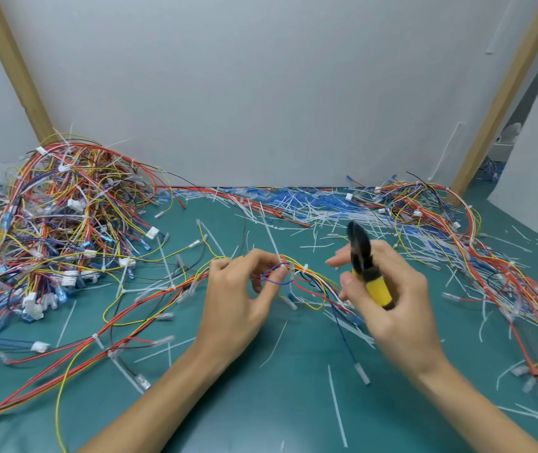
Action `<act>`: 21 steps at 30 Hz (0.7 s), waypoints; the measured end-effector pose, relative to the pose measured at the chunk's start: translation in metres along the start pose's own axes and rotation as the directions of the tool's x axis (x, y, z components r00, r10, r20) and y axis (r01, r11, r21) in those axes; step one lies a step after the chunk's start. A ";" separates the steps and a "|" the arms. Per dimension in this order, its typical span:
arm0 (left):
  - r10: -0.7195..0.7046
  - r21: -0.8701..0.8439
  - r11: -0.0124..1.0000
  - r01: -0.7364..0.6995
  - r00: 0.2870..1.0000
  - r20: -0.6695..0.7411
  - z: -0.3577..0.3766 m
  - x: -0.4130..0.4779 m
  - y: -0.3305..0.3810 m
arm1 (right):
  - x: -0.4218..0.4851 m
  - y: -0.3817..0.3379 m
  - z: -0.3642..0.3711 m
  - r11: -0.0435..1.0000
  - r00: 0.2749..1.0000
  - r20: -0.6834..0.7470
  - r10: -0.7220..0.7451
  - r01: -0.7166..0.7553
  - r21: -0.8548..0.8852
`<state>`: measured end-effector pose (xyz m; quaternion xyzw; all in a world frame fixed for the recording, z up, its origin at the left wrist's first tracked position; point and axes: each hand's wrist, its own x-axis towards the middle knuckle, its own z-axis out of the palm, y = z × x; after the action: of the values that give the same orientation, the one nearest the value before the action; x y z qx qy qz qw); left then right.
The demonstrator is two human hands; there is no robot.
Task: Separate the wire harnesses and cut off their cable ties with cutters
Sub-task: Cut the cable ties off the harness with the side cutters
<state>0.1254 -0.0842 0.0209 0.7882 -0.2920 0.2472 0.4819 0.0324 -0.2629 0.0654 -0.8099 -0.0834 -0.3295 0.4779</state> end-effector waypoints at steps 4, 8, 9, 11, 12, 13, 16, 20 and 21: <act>0.057 0.112 0.992 -0.057 0.998 0.006 0.002 0.000 -0.003 | -0.014 -0.015 0.011 0.909 0.888 0.316 -0.335 0.392 -0.138; 0.102 0.174 0.980 -0.099 0.995 -0.010 0.003 0.001 -0.007 | -0.025 -0.009 0.023 0.815 0.805 0.527 -0.274 0.485 -0.316; 0.112 0.172 0.979 -0.109 0.994 -0.007 0.003 0.002 -0.008 | -0.024 -0.007 0.022 0.835 0.828 0.510 -0.233 0.439 -0.332; 0.137 0.162 0.977 -0.137 0.990 0.012 0.003 0.002 -0.008 | -0.020 -0.005 0.017 0.880 0.888 0.425 -0.177 0.336 -0.336; 0.140 0.150 0.978 -0.142 0.990 0.024 0.002 0.001 -0.008 | -0.018 -0.004 0.014 0.891 0.913 0.377 -0.156 0.295 -0.346; 0.129 0.128 0.983 -0.133 0.991 0.034 0.001 0.001 -0.008 | -0.015 -0.003 0.011 0.891 0.934 0.331 -0.136 0.262 -0.371; 0.077 0.076 0.994 -0.080 0.996 0.038 0.000 0.002 -0.008 | -0.009 0.003 0.005 0.868 0.970 0.234 -0.060 0.166 -0.468; 0.100 0.194 0.975 -0.110 0.993 0.057 -0.004 0.004 -0.010 | -0.004 0.015 0.002 0.836 0.978 0.210 0.016 0.102 -0.539; 0.142 0.258 0.954 -0.156 0.987 0.075 -0.006 0.005 -0.010 | -0.004 0.018 0.001 0.834 0.978 0.206 0.017 0.100 -0.543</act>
<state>0.1351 -0.0761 0.0205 0.8274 -0.3286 0.2973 0.3449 0.0382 -0.2709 0.0498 -0.9402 -0.0508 -0.2660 0.2068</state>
